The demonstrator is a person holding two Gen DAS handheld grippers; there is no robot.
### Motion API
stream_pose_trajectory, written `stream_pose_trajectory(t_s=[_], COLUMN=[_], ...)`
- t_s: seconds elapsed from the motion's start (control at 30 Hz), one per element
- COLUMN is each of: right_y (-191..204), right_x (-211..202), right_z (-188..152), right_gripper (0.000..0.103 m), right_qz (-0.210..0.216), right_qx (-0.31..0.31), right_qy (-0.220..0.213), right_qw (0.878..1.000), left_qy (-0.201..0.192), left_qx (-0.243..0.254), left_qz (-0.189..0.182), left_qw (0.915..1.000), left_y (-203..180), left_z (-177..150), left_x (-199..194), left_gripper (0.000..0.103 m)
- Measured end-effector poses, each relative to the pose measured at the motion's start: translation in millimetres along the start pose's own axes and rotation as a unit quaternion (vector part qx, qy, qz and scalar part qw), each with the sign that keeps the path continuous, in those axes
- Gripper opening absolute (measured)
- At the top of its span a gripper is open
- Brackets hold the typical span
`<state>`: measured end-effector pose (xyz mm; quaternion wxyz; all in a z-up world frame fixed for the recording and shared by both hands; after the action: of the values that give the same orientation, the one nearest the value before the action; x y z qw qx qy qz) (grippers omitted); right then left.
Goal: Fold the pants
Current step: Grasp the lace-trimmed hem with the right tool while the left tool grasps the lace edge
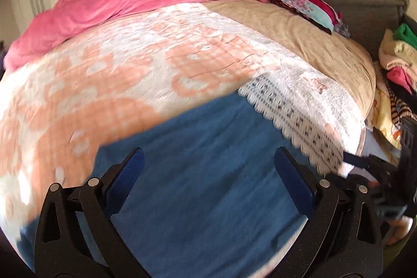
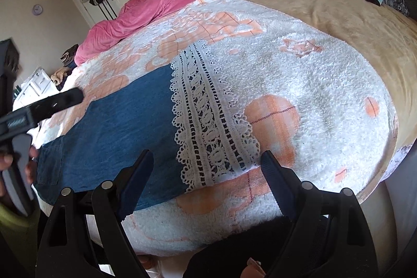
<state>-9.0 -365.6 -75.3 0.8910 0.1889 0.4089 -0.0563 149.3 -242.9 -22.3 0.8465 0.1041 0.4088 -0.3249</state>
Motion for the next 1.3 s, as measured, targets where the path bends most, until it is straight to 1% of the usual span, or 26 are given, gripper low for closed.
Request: stream_pose_trajectory(t_s=[0.23,0.37,0.43,0.47,0.53,0.57,0.6,0.63,0.67,0.7,0.83,0.93,1.0,1.03,1.07,1.1,1.13,1.23,1.3], right_y=[-8,-8,-8,-9,-9,-7,-5,-2,0,2,1,4,5,6,6,7,9,16,22], right_x=[9,12,11,11,9,7,7,7,7,8,14,13,13,14,14,15,16,19,20], right_z=[0,-1,0,1,1,1,0,0,0,0,2,2,3,4,4,5,6,10,10], right_gripper=[0.083,0.084,0.070,0.059,0.051,0.046,0.044,0.044,0.044,0.045,0.046,0.046,0.041,0.040,0.038,0.037,0.036,0.031,0.030], right_qz=[0.003,0.011,0.015,0.017,0.027,0.035,0.043,0.047,0.051,0.055,0.060,0.062,0.067,0.069,0.073,0.076,0.079,0.093,0.101], right_qx=[0.023,0.026,0.027,0.027,0.030,0.030,0.027,0.023,0.021,0.021,0.037,0.036,0.042,0.044,0.045,0.046,0.045,0.040,0.032], right_qy=[0.010,0.011,0.004,0.002,-0.002,-0.003,-0.004,-0.004,-0.003,-0.001,0.008,0.006,0.001,-0.001,-0.002,-0.003,-0.004,-0.008,-0.010], right_qw=[1.000,1.000,1.000,0.999,0.999,0.999,0.999,0.999,0.998,0.998,0.997,0.997,0.997,0.997,0.996,0.996,0.996,0.995,0.994], left_qy=[0.036,0.058,0.067,0.071,0.078,0.083,0.087,0.091,0.094,0.101,0.106,0.107,0.106,0.105,0.104,0.104,0.103,0.100,0.098], left_qx=[0.027,0.019,0.016,0.013,0.007,0.005,0.007,0.010,0.014,0.019,0.039,0.030,0.021,0.020,0.016,0.012,0.010,0.012,0.003], left_qz=[-0.016,-0.046,-0.057,-0.067,-0.087,-0.098,-0.108,-0.118,-0.128,-0.142,-0.168,-0.189,-0.201,-0.207,-0.220,-0.235,-0.242,-0.228,-0.223], left_qw=[0.9989,0.9971,0.9960,0.9952,0.9931,0.9917,0.9904,0.9888,0.9872,0.9846,0.9794,0.9756,0.9736,0.9725,0.9698,0.9663,0.9647,0.9684,0.9700], left_y=[-9,-9,-10,-11,-13,-13,-15,-16,-18,-21,-29,-31,-30,-31,-33,-35,-37,-40,-38], left_z=[27,35,37,39,40,40,41,41,41,41,42,42,43,44,44,43,42,41,40], left_x=[58,91,104,112,122,127,130,132,135,138,145,152,154,154,152,150,149,148,147], left_gripper=[0.093,0.093,0.093,0.093,0.092,0.084,0.077,0.072,0.064,0.060,0.060,0.060,0.058,0.056,0.045,0.030,0.028,0.027,0.023])
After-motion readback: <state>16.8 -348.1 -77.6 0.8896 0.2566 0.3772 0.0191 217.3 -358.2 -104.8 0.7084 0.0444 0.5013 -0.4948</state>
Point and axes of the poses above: each gripper's, at about its wrist camera, not at the fingertips, and x roughly the way its jaws point, y to its left, z to its top, the point moved 9 cm from there along x, roughly the way its jaws point, and after that the axes turned 4 degrees about -z, right-handed, at the moved point
